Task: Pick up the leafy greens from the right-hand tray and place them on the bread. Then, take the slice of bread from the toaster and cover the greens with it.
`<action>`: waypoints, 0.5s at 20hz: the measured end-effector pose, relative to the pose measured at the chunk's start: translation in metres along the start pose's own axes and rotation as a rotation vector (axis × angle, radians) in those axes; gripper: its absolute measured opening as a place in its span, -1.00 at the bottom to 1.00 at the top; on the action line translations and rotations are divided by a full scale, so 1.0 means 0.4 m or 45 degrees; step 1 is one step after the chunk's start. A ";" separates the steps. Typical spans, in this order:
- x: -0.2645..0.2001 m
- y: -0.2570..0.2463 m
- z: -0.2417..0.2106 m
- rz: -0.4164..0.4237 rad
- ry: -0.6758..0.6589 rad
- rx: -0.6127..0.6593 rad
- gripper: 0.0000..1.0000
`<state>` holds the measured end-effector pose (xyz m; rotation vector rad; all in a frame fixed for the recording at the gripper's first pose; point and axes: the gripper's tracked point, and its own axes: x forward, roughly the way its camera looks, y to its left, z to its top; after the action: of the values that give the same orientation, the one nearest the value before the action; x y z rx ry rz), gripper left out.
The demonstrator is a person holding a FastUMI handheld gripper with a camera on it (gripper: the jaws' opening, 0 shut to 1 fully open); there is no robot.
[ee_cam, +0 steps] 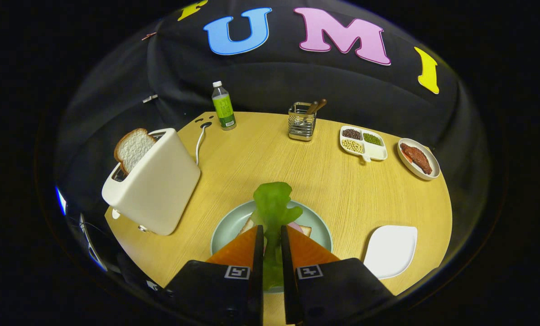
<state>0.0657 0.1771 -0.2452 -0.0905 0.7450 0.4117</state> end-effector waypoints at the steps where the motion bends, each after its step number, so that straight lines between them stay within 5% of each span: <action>1: 0.006 0.001 -0.001 -0.003 0.003 -0.011 -0.45; 6: 0.035 0.018 -0.032 -0.003 0.040 -0.062 -0.23; 10: 0.018 0.054 -0.001 0.015 -0.013 -0.090 0.83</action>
<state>0.0616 0.1993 -0.2488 -0.1498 0.7210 0.4495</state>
